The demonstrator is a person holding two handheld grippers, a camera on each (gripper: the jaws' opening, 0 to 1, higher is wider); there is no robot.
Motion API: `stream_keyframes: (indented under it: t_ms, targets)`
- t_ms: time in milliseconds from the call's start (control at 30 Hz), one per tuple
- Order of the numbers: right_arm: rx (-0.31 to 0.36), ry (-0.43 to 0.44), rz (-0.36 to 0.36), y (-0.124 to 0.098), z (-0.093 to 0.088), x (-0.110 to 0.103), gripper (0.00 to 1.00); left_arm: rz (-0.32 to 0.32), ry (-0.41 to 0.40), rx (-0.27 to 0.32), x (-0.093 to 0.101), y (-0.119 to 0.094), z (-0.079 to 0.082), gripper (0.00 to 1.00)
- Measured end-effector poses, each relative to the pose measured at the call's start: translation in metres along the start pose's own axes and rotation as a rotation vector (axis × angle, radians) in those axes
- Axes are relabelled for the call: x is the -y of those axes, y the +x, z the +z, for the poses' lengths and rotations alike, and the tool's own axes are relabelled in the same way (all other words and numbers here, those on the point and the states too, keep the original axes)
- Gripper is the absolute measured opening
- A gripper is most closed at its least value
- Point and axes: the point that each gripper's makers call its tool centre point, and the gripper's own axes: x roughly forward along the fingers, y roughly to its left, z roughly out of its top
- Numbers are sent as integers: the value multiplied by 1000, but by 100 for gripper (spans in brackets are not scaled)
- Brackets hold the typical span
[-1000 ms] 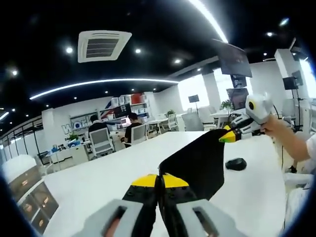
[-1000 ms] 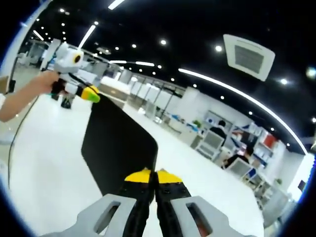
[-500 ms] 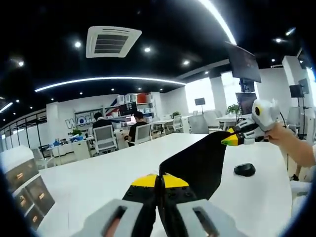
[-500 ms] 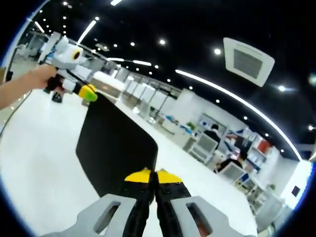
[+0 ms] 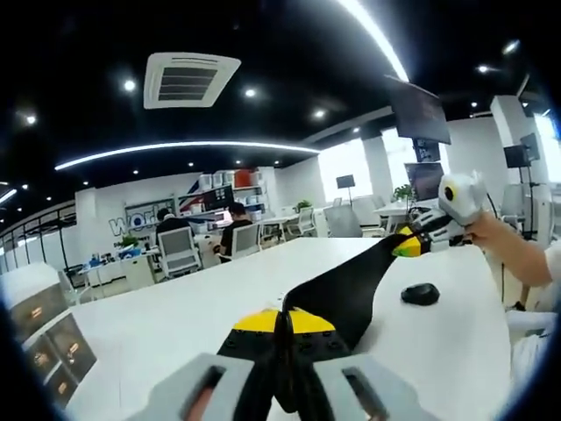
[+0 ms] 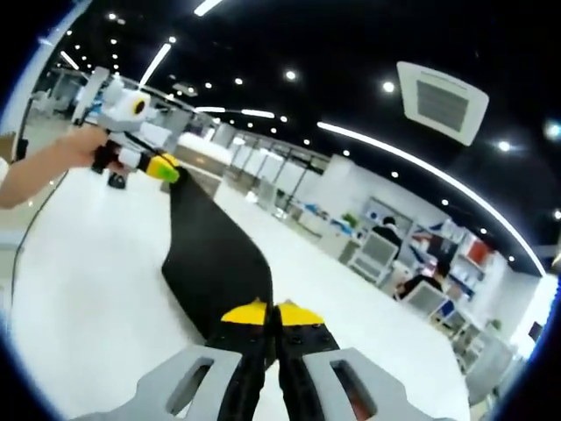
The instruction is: Arrange the mouse and mouse pad neatly on the desk surface
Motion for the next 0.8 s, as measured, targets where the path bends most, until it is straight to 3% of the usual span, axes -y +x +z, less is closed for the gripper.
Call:
stream_keyframes:
  t_ms: [267, 533, 800]
  targets:
    - [-6, -24, 49, -24, -5, -23, 2, -39, 1, 25, 22, -27, -5, 3]
    - [-19, -21, 113, -45, -23, -54, 2, -81, 15, 26, 47, -54, -21, 3]
    - [-39, -10, 176, -58, -47, -85, 2, -125, 53, -44, 68, -75, -60, 3]
